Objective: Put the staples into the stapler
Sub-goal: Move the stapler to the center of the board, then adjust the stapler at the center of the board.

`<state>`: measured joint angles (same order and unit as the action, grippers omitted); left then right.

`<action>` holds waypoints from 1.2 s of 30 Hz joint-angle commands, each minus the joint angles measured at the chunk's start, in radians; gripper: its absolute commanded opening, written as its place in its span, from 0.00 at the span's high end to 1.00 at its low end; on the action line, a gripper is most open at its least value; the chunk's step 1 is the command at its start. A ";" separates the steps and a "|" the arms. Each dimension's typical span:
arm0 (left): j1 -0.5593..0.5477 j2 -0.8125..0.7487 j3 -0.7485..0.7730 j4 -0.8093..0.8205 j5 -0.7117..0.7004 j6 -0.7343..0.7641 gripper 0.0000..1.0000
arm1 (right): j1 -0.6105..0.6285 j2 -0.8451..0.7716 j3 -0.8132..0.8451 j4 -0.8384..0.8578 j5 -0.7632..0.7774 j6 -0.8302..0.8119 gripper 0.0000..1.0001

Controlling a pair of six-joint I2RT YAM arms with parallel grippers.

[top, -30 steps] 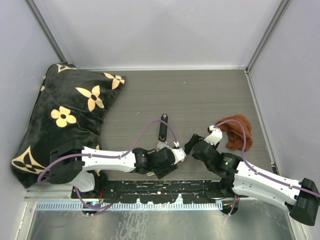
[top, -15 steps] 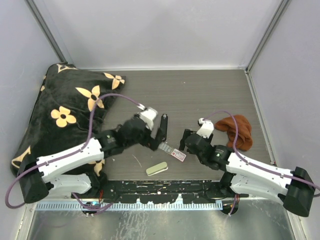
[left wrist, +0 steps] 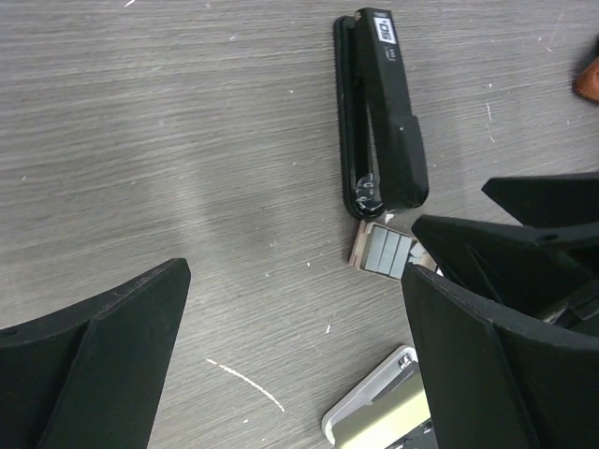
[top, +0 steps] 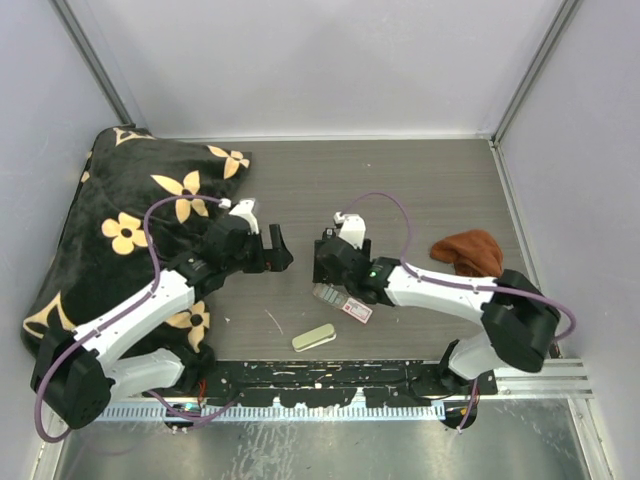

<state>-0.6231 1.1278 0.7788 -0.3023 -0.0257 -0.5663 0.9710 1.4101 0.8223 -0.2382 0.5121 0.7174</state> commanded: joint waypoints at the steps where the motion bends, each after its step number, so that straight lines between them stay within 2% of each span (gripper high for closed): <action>1: 0.021 -0.078 -0.041 0.064 0.002 -0.024 0.01 | -0.005 0.092 0.111 0.088 -0.012 -0.090 0.15; 7: 0.027 -0.111 -0.069 0.040 -0.027 -0.011 0.02 | -0.005 0.220 0.203 0.065 0.056 -0.107 0.19; 15: 0.033 -0.117 -0.082 0.041 -0.028 -0.009 0.02 | -0.005 0.338 0.314 -0.011 0.165 -0.126 0.40; 22: 0.036 -0.134 -0.096 0.040 -0.035 -0.009 0.01 | -0.013 0.360 0.329 -0.042 0.175 -0.129 0.54; 27: 0.039 -0.144 -0.098 0.036 -0.036 -0.004 0.02 | -0.038 0.355 0.318 -0.026 0.127 -0.156 0.62; 33: 0.043 -0.162 -0.103 0.031 -0.039 0.011 0.02 | -0.071 0.263 0.224 0.143 -0.018 -0.391 0.68; 36: 0.043 -0.170 -0.114 0.059 -0.017 0.033 0.02 | -0.097 0.207 0.166 0.227 -0.152 -0.541 0.68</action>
<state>-0.5865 0.9897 0.6743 -0.3035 -0.0505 -0.5739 0.9024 1.7264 1.0397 -0.1658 0.5209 0.4004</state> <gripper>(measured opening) 0.984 0.401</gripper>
